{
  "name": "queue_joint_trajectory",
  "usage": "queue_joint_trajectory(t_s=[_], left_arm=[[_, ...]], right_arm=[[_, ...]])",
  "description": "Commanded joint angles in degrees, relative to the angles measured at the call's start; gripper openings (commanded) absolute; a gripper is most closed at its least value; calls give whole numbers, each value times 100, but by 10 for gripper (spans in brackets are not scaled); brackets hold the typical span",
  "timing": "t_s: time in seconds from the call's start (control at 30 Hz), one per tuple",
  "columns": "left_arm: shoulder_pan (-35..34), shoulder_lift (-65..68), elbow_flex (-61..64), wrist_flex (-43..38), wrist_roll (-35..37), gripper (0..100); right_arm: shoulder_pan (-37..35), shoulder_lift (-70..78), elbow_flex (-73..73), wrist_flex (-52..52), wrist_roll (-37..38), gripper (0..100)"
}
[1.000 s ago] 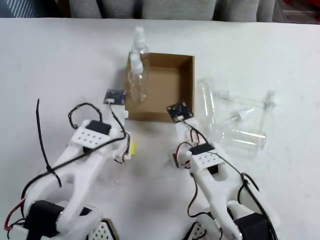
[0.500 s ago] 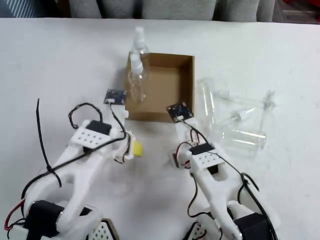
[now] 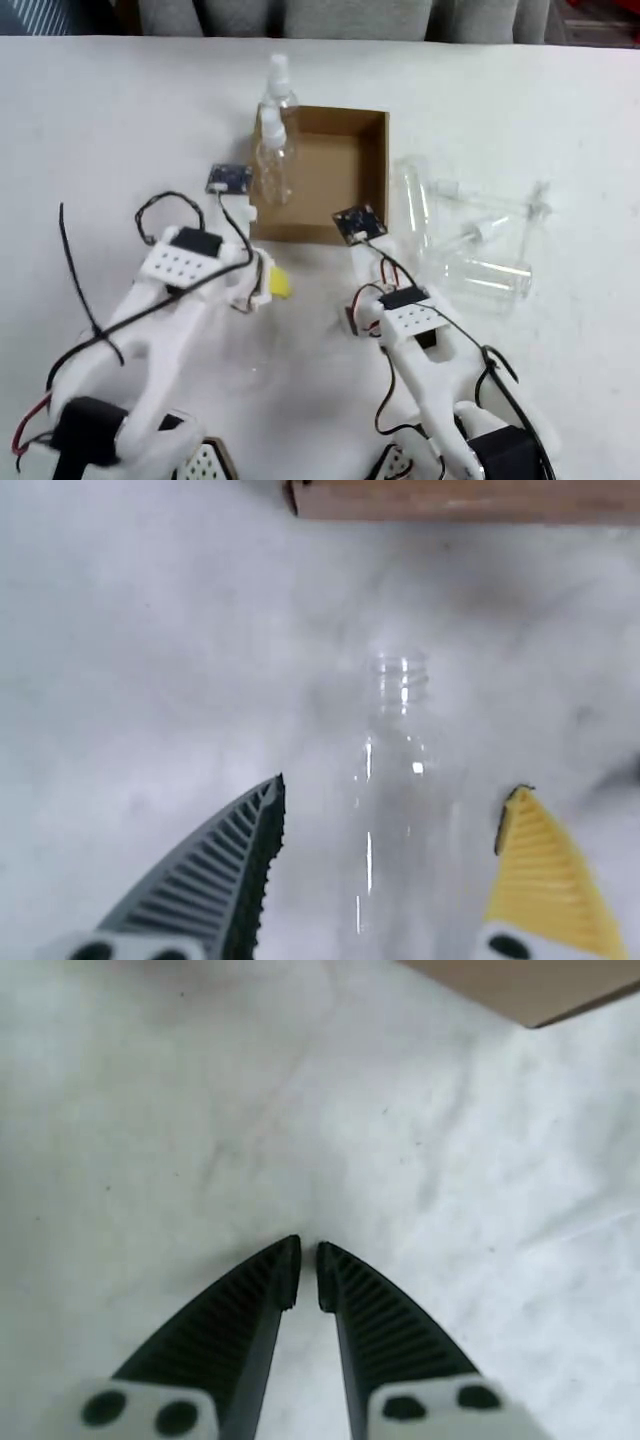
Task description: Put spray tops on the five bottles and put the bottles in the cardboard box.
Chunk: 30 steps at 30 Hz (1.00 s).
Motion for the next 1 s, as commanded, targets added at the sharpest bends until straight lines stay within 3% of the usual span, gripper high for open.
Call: queue_joint_trajectory(t_s=[0.0, 0.17, 0.57, 0.7, 0.87, 0.97], left_arm=[[-57, 734, -818, 114, 325, 327], [-224, 1341, -1187, 105, 325, 308], [-119, 1411, -1011, 79, 325, 165], [-66, 1376, -993, 105, 325, 172], [-171, 1358, -1011, 114, 334, 299], [-277, 1358, -1020, 79, 668, 312]], right_arm=[[-66, -163, -9, -136, 62, 18], [-66, -163, -9, -136, 62, 18], [-66, -163, -9, -136, 62, 18], [-66, -163, -9, -136, 70, 18], [-66, -163, -9, -136, 70, 18], [-66, -163, -9, -136, 70, 18]])
